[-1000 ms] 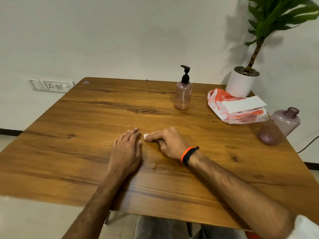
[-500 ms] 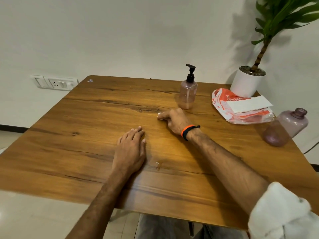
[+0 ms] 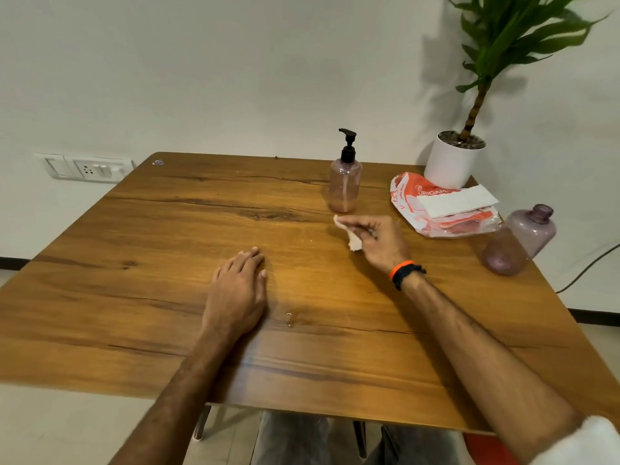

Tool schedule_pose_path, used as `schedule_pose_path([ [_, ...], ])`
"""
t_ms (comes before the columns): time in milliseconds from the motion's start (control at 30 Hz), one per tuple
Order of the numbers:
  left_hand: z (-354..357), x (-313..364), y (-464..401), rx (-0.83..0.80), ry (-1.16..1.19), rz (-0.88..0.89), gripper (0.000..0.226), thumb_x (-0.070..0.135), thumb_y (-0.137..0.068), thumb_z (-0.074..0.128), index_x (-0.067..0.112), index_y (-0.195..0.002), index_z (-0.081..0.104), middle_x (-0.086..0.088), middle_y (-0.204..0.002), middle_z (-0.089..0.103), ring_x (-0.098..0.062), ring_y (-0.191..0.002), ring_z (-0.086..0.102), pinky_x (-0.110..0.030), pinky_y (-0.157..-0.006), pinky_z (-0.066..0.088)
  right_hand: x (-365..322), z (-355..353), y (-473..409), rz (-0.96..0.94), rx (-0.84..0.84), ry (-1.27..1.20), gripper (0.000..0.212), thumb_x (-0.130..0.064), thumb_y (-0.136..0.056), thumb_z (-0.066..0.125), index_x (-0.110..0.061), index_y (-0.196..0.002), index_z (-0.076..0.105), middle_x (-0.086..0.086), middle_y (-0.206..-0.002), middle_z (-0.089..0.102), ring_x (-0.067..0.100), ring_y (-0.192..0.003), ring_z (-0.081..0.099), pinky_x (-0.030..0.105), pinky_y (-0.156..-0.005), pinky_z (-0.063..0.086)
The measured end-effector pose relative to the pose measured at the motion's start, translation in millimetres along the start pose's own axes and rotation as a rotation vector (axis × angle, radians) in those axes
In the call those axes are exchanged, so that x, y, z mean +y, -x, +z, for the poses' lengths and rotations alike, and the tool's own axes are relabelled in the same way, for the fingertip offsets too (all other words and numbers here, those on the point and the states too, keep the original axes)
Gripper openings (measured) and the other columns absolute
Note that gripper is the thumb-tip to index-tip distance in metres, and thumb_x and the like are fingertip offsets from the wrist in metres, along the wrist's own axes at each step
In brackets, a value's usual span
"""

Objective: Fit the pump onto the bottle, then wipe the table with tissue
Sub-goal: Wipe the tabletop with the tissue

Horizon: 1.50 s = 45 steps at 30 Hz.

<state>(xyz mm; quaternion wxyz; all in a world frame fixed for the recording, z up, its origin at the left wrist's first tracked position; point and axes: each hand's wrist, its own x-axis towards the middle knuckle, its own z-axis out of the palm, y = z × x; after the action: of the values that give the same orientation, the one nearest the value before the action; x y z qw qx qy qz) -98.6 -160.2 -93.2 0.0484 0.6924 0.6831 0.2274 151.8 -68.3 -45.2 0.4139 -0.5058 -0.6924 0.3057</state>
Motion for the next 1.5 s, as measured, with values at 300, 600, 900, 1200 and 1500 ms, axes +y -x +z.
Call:
schedule_pose_path([
  [300, 0.9, 0.6, -1.1, 0.000, -0.009, -0.008, 0.051, 0.037, -0.093, 0.033, 0.015, -0.133, 0.055, -0.001, -0.147, 0.048, -0.021, -0.134, 0.044, -0.045, -0.111, 0.034, 37.3, -20.4, -42.4, 0.104, -0.045, 0.509, 0.030, -0.012, -0.096, 0.055, -0.018, -0.123, 0.066, 0.007, -0.127, 0.065, 0.025, -0.118, 0.059, 0.032, -0.107, 0.043],
  [600, -1.2, 1.5, 0.1, 0.002, -0.003, -0.002, 0.047, 0.034, -0.094, 0.037, 0.015, -0.133, 0.055, -0.002, -0.147, 0.047, -0.021, -0.135, 0.043, -0.044, -0.111, 0.034, 34.4, 1.0, -36.6, 0.251, -0.053, 0.581, 0.053, 0.002, -0.086, 0.050, -0.025, -0.131, 0.058, 0.019, -0.133, 0.054, 0.035, -0.120, 0.055, 0.038, -0.108, 0.041],
  [900, -2.9, 4.5, 0.7, 0.006, 0.007, -0.019, 0.038, 0.025, -0.098, 0.047, 0.014, -0.134, 0.054, -0.001, -0.148, 0.047, -0.020, -0.135, 0.042, -0.042, -0.112, 0.032, -19.2, 70.3, 17.8, -0.209, -0.397, 0.474, 0.055, 0.009, -0.086, 0.046, -0.020, -0.130, 0.061, 0.004, -0.140, 0.055, 0.017, -0.133, 0.047, 0.028, -0.115, 0.032],
  [1200, -1.4, 2.6, -0.2, 0.009, 0.004, -0.008, 0.045, 0.033, -0.096, 0.038, 0.014, -0.133, 0.055, -0.002, -0.147, 0.048, -0.022, -0.134, 0.043, -0.044, -0.111, 0.034, -12.2, 11.2, 22.7, 0.013, -0.185, -0.068, 0.035, -0.005, -0.095, 0.054, -0.029, -0.113, 0.071, -0.012, -0.119, 0.068, 0.000, -0.103, 0.061, 0.025, -0.088, 0.053],
  [1500, -1.9, 2.6, -0.7, 0.007, -0.008, -0.014, 0.051, 0.037, -0.091, 0.034, 0.015, -0.132, 0.056, -0.001, -0.147, 0.049, -0.022, -0.133, 0.044, -0.045, -0.109, 0.036, 54.2, -29.0, -53.4, 0.157, -0.032, 0.551, 0.043, 0.002, -0.091, 0.052, -0.021, -0.126, 0.064, 0.009, -0.131, 0.063, 0.027, -0.121, 0.056, 0.031, -0.109, 0.039],
])
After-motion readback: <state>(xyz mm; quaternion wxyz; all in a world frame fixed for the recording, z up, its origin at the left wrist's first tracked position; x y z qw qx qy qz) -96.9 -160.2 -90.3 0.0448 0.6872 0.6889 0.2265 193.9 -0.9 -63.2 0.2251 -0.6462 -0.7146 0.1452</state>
